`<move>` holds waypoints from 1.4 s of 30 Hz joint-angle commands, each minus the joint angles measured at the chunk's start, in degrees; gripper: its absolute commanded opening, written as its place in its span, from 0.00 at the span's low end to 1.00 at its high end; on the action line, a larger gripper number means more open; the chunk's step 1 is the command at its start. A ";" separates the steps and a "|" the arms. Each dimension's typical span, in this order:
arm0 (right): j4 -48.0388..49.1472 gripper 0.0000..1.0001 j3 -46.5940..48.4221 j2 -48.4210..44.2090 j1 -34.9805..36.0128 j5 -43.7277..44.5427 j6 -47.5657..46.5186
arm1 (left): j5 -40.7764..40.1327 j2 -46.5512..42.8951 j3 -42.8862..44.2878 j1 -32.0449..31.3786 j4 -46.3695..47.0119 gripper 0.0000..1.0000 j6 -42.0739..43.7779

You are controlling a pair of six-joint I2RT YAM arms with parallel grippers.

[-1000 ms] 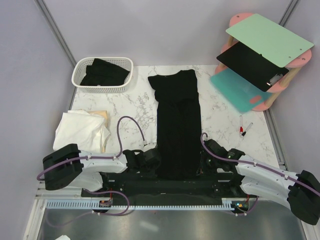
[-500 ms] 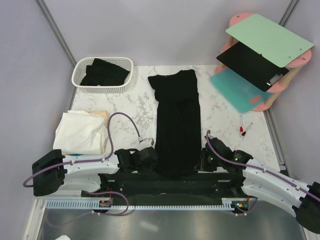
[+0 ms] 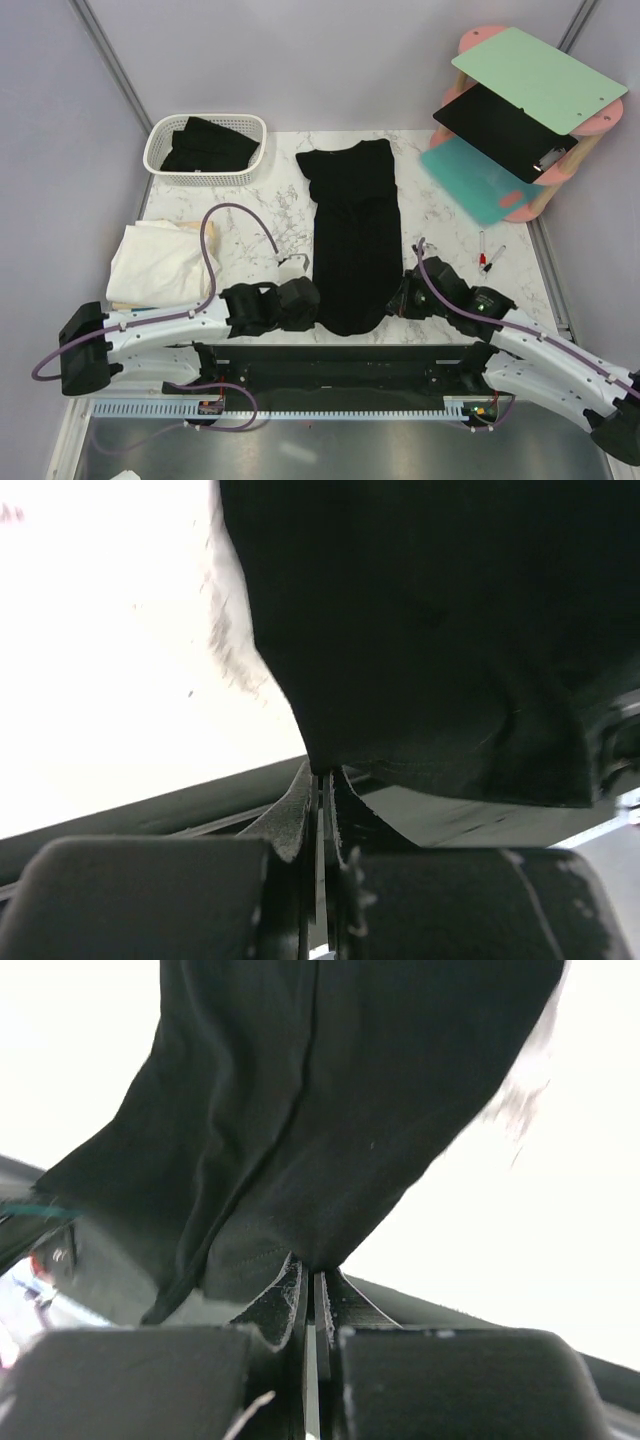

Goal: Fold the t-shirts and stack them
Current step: Fold the folded rectangular tshirt in 1/3 of the way

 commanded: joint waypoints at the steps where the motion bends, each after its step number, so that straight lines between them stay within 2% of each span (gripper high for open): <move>1: 1.06 0.00 8.00 5.83 -0.08 8.60 -6.20 | -6.04 3.04 8.17 1.99 -3.86 0.02 4.97; 9: 4.91 0.00 14.52 17.79 -0.51 19.32 -13.94 | -3.14 11.56 17.31 9.81 -3.42 0.02 13.49; 14: 9.57 0.00 15.75 22.71 -3.58 18.89 -16.84 | -0.50 14.91 19.86 15.97 -1.49 0.02 17.46; 22: 17.31 0.00 16.72 28.94 -12.10 12.23 -18.87 | 2.84 22.55 25.04 22.12 2.03 0.02 24.14; 29: 23.20 0.00 17.95 35.90 -15.89 8.00 -20.10 | 4.68 30.02 30.94 25.46 3.08 0.02 27.04; 42: 28.04 0.00 22.08 44.42 -22.57 2.29 -20.80 | 8.99 40.22 40.43 30.82 3.70 0.02 31.79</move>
